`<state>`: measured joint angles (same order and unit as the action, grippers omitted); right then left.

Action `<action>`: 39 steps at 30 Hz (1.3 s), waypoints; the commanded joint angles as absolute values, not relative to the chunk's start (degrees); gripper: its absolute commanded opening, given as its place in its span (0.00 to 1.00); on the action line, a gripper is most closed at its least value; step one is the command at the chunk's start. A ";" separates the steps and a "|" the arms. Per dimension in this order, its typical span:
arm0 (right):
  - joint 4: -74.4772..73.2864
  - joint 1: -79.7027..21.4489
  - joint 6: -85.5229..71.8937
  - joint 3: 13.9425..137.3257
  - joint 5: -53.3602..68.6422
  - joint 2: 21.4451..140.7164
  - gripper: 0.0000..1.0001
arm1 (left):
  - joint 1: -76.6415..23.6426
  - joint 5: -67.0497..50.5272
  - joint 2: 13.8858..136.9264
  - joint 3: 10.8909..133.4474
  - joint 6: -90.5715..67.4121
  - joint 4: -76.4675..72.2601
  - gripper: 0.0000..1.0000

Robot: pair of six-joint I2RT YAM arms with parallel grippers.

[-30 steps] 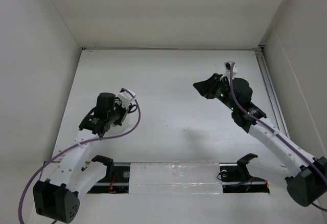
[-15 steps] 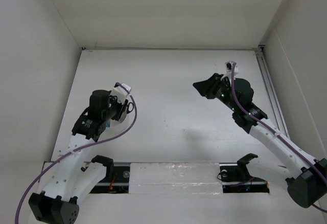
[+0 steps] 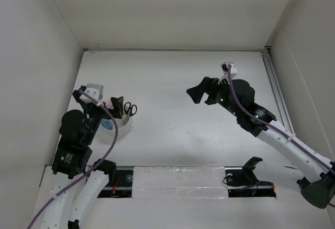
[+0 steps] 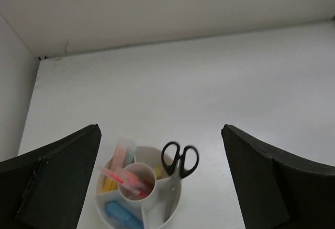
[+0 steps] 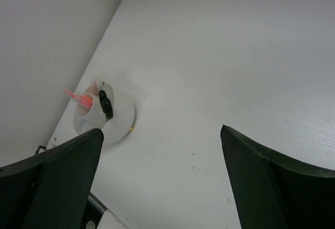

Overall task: Sort the stationery into containers
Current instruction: Reset both arms

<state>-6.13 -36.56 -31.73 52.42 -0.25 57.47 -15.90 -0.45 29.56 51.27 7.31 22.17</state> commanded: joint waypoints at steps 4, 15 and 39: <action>-28.36 -47.01 -24.87 67.58 -23.09 52.75 1.00 | -15.64 4.64 15.59 46.06 -15.78 8.80 1.00; -52.38 -54.14 -31.55 73.92 -38.50 40.27 1.00 | -16.43 21.25 -0.78 53.43 -16.78 22.75 1.00; -56.87 -54.14 -32.08 74.00 -42.36 26.54 1.00 | -18.63 24.96 -12.92 59.15 -18.54 29.36 1.00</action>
